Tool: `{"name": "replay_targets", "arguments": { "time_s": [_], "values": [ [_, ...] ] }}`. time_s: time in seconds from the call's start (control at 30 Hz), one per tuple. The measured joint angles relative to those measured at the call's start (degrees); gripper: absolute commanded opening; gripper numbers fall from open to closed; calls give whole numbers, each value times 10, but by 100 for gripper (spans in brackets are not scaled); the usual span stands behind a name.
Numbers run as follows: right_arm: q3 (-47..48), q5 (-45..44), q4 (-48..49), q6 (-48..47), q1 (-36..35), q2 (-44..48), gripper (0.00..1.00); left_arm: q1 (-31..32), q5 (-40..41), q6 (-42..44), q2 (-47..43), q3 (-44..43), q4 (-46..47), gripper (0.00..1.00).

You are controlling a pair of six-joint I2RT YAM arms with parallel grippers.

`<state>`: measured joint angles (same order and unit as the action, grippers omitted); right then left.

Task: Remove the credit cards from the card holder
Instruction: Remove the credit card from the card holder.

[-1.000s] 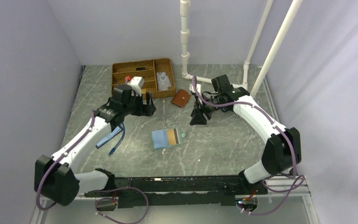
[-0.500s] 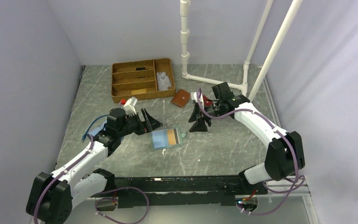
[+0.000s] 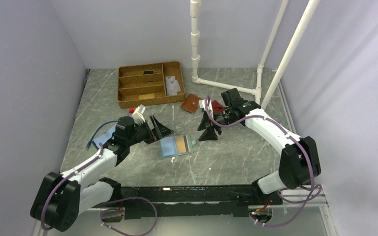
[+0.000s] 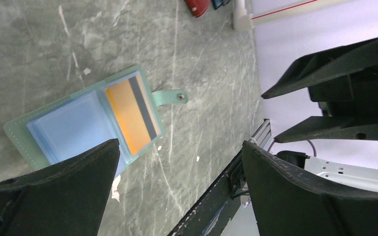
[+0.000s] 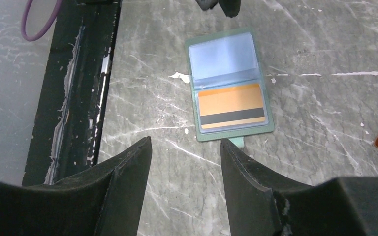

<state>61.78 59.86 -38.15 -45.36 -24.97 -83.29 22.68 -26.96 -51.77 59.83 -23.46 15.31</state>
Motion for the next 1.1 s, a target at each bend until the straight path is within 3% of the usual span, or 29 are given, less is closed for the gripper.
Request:
{"name": "replay_targets", "arguments": {
  "time_s": [0.63, 1.1],
  "values": [
    [-4, -49, 23, 43, -23, -57, 56, -3, -2, 20, 63, 0, 14, 99],
    [24, -64, 23, 89, -51, -124, 56, -5, -27, 19, 78, 27, 94, 99]
  ]
}}
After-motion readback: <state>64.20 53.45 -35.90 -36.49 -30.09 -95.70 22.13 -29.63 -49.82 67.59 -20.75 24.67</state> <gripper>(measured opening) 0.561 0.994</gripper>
